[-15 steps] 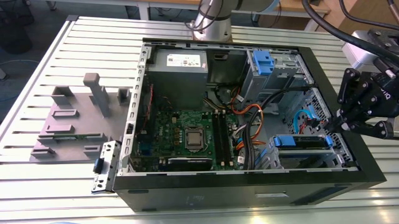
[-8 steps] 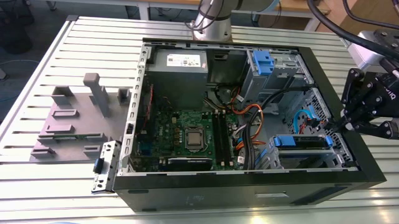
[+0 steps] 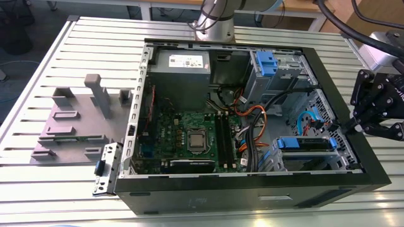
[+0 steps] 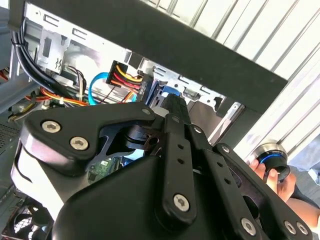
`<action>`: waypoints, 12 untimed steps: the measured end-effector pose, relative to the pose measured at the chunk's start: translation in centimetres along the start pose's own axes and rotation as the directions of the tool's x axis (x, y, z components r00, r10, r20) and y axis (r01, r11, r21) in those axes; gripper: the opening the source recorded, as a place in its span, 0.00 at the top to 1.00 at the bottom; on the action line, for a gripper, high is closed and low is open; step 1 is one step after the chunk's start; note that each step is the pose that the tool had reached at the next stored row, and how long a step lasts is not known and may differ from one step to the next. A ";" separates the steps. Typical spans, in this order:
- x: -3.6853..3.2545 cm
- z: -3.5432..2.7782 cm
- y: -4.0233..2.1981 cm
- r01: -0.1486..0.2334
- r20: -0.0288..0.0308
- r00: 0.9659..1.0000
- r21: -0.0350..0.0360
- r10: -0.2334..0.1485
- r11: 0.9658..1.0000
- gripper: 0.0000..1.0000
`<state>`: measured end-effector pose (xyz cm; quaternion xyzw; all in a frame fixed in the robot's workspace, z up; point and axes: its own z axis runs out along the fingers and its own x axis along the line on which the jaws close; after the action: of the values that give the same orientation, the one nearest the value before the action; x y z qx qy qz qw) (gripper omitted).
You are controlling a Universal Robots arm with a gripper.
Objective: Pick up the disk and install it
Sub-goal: 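Insert the first disk wire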
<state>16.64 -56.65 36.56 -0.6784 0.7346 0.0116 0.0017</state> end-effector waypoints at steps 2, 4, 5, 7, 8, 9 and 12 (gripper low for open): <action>-0.02 -0.01 -0.20 0.000 0.000 1.000 0.000 0.000 1.000 0.89; -0.03 -0.01 -0.39 0.000 0.000 1.000 0.000 0.000 1.000 0.89; -0.04 -0.01 -0.48 0.000 0.000 1.000 0.000 0.000 1.000 0.89; -0.05 -0.01 -0.62 0.000 0.000 1.000 0.000 0.000 1.000 0.89; -0.06 -0.01 -0.69 0.000 0.000 1.000 0.000 0.000 1.000 0.89; -0.06 -0.01 -0.76 0.000 0.000 1.000 0.000 0.000 1.000 0.89; -0.08 -0.01 -0.95 0.000 0.000 1.000 0.000 0.000 1.000 0.89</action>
<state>17.59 -56.64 36.56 -0.6784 0.7346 0.0115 0.0017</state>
